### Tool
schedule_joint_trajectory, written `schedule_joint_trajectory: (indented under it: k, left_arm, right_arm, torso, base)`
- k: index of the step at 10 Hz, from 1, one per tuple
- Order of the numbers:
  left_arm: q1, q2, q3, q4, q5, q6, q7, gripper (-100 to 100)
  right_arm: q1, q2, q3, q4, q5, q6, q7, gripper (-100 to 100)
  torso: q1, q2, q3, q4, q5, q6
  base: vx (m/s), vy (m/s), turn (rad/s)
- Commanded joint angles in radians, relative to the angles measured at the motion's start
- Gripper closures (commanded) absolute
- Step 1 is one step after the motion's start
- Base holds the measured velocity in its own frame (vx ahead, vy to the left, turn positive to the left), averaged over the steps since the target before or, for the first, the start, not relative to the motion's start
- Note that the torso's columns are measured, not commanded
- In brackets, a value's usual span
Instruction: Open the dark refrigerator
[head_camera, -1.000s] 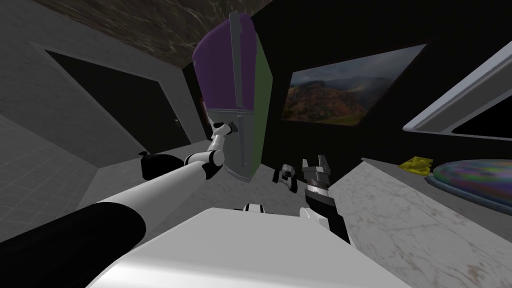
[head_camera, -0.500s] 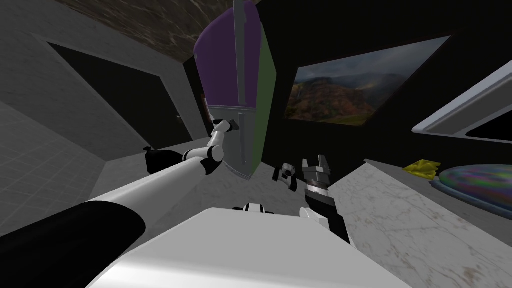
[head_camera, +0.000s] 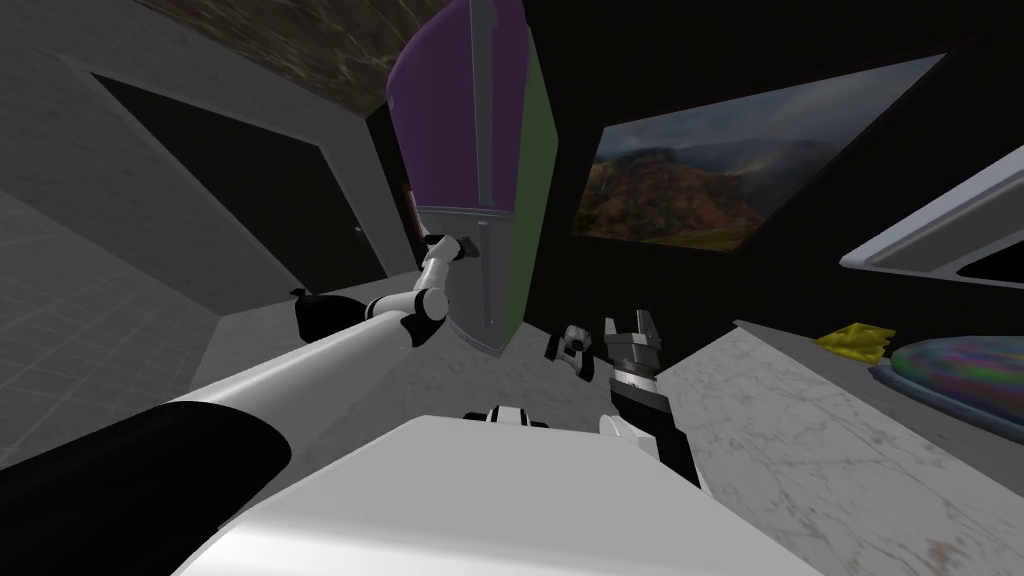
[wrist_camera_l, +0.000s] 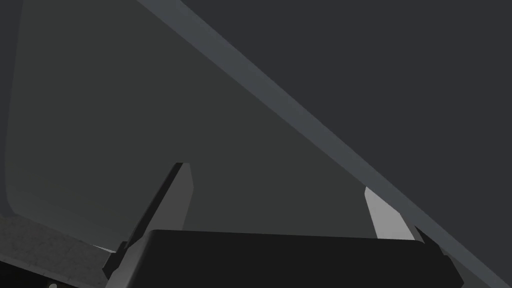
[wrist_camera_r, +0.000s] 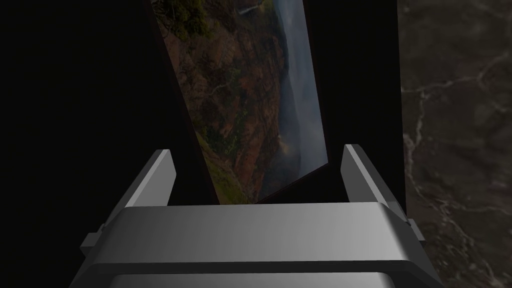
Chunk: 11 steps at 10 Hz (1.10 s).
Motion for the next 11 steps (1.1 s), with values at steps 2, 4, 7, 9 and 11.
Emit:
schedule_joint_trajectory:
  k: [2,4,7,9,11]
  left_arm:
    - [-0.058,-0.007,-0.002,0.040,0.018,0.008,0.000,-100]
    - [-0.050,0.017,0.001,0.064,0.005,-0.003,-0.004,-100]
    - [-0.024,0.020,0.011,0.054,0.002,-0.007,0.006,100]
    - [-0.008,0.045,0.028,0.045,0.064,0.068,-0.036,100]
    - [0.008,0.070,0.045,0.036,0.125,0.120,-0.078,100]
  right_arm:
    - [0.000,0.000,0.000,0.000,0.000,0.000,0.000,0]
    - [0.000,0.000,0.000,0.000,0.000,0.000,0.000,0]
    - [0.000,0.000,0.000,0.000,0.000,0.000,0.000,0]
    - [0.000,0.000,0.000,0.000,0.000,0.000,0.000,0]
    - [0.000,0.000,0.000,0.000,0.000,0.000,0.000,0]
  torso:
    - [-0.001,0.002,0.001,0.002,-0.001,0.000]
    - [-0.003,0.006,0.004,0.004,-0.002,0.001]
    - [0.024,-0.025,-0.018,-0.015,0.013,-0.012]
    - [0.034,-0.036,-0.025,-0.021,0.017,-0.017]
    - [0.036,-0.038,-0.027,-0.022,0.018,-0.017]
  base:
    - [-0.031,-0.013,0.014]
    - [0.006,0.004,0.050]
    - [0.052,0.060,0.027]
    - [-0.001,0.047,0.094]
    - [0.011,0.064,0.080]
